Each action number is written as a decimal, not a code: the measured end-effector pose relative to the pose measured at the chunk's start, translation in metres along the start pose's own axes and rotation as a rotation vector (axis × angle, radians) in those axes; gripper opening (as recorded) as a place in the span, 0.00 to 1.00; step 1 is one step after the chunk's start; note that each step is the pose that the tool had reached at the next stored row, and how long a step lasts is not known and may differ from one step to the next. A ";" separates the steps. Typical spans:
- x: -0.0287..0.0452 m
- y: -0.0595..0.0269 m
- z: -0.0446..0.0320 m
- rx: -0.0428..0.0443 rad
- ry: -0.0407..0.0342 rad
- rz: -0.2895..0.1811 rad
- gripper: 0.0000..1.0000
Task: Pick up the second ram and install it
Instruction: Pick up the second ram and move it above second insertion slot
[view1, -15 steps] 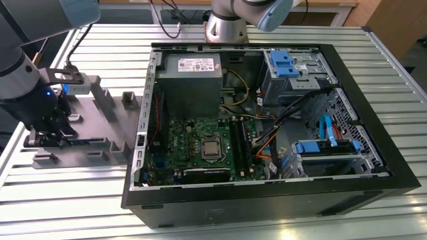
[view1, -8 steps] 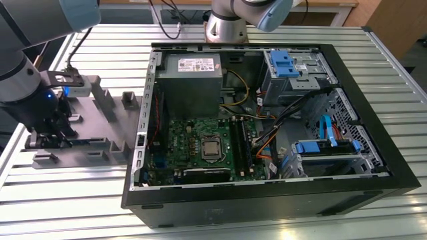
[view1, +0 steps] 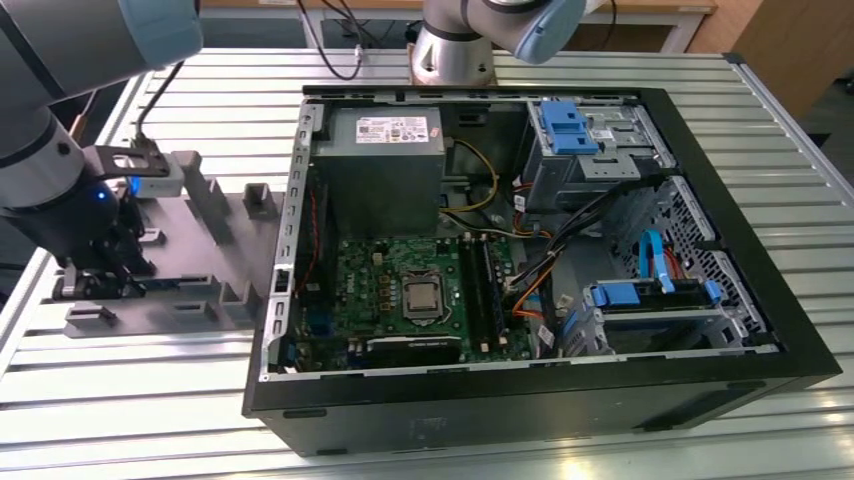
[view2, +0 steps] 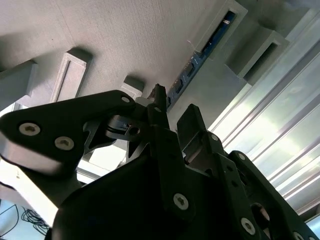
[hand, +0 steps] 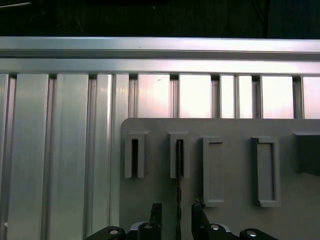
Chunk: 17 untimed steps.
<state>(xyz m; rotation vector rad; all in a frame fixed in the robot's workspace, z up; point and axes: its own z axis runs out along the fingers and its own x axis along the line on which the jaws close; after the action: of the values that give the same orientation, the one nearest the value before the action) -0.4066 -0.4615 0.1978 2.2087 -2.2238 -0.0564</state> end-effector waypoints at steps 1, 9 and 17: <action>0.0000 0.0000 0.0004 0.0000 0.0000 0.000 0.37; 0.0000 0.0000 0.0024 0.0001 0.0000 0.000 0.29; -0.0050 0.0011 0.0048 -0.0001 0.0001 0.000 0.29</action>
<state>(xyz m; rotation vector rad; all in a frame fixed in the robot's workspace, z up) -0.4078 -0.4563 0.1931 2.2088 -2.2235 -0.0564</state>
